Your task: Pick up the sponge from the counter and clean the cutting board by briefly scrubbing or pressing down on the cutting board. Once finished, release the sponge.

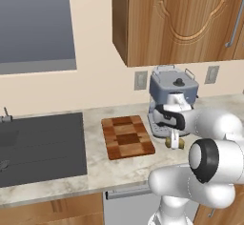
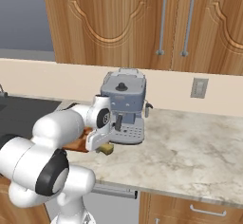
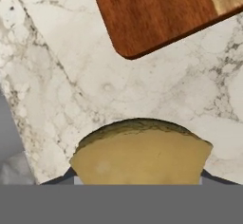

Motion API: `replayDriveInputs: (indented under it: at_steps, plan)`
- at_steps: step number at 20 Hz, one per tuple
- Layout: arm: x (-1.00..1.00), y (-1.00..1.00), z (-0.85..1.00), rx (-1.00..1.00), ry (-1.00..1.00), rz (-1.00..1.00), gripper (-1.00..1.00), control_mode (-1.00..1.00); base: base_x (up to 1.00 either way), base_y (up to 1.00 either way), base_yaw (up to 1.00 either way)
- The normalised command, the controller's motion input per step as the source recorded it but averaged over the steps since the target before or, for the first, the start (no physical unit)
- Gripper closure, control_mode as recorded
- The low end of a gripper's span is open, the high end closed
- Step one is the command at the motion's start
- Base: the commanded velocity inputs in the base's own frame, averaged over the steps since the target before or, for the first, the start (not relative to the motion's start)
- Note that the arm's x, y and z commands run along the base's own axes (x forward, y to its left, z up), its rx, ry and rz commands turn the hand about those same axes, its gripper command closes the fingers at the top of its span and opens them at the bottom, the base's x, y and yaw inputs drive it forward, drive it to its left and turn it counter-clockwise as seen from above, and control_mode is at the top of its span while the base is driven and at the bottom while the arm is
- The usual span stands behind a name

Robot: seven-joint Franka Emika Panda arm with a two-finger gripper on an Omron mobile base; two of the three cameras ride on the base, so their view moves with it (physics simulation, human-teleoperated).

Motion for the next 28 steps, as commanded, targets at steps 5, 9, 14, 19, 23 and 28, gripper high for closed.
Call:
replayDriveInputs:
  at_steps: [5, 9, 14, 19, 23, 28]
  plan:
    - [0.0, -0.17, -0.2, 0.0, 0.0, -0.07, 1.0, -1.0, 0.0, 0.0, 0.0]
    - [0.03, -0.1, -0.27, 0.0, 0.02, -0.03, -1.0, -1.0, 0.0, 0.0, 0.0]
    - [0.0, -0.12, -0.15, 0.0, 0.0, -0.02, -1.0, -1.0, 0.0, 0.0, 0.0]
    - [-0.08, -0.03, 0.12, 0.0, -0.01, 0.0, -1.0, -1.0, 0.0, 0.0, 0.0]
    - [-0.3, 0.0, 0.44, 0.0, -0.1, 0.0, -1.0, -1.0, 0.0, 0.0, 0.0]
    - [-0.39, 0.0, 0.71, 0.0, -0.16, 0.0, -1.0, -1.0, 0.0, 0.0, 0.0]
